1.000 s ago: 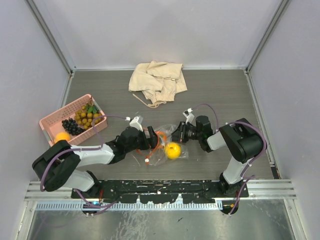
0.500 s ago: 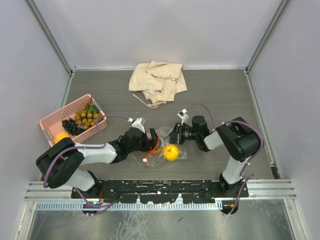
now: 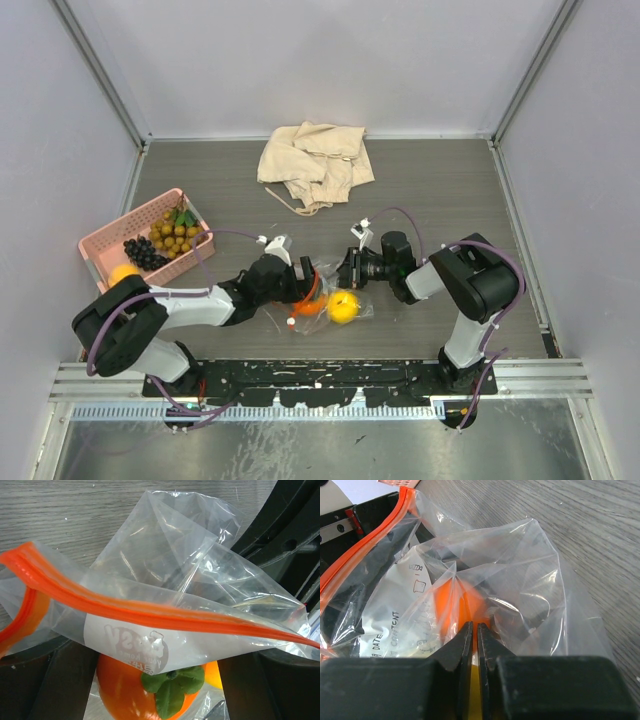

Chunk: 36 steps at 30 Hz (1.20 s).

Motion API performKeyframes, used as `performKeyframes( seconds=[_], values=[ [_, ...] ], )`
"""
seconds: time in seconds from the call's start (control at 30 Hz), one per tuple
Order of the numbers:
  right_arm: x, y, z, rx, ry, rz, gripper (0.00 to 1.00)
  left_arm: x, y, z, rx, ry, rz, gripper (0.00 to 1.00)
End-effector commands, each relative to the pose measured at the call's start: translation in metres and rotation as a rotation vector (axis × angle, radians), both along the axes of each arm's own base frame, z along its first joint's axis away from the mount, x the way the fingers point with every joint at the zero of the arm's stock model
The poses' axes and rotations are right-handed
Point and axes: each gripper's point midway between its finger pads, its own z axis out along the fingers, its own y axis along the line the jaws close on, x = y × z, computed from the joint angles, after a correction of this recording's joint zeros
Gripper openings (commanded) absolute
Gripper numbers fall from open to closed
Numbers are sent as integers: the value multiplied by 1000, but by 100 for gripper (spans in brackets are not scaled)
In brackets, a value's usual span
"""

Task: Open the zip-top bag and remove the fake food
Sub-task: Pick up the fake fruit from the zipper food storage bag.

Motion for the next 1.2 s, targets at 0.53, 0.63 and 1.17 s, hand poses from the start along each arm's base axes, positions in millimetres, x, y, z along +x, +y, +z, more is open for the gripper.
performKeyframes(
  seconds=[0.53,0.63,1.17],
  values=[
    [10,3,17,17,-106,-2,17,-22,12,20,171,-28,-129,99],
    [10,3,16,16,-104,-3,17,-24,9,15,202,-21,-143,100],
    [10,3,16,15,-102,0,17,-23,14,1,338,-23,-115,100]
  ],
)
